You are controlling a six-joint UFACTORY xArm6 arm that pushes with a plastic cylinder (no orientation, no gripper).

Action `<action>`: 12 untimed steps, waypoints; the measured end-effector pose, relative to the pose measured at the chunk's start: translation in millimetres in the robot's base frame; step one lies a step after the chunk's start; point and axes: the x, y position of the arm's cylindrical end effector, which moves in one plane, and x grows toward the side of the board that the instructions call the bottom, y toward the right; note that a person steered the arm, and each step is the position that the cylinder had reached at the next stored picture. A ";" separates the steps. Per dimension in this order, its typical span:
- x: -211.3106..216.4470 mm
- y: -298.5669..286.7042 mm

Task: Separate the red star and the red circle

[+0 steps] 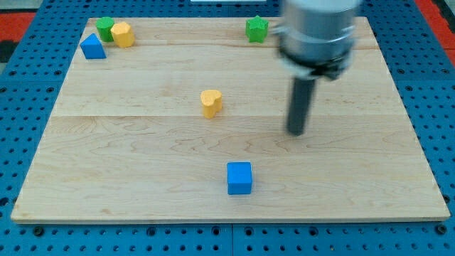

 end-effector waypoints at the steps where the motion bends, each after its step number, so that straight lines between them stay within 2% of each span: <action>1: -64.5 93.3; 2: -129.5 149.7; 3: -169.4 202.7; 6: -171.5 202.4; 7: -195.6 190.5; 8: -240.1 150.9; 9: -261.3 129.8; 10: -259.9 108.8; 12: -259.7 -13.9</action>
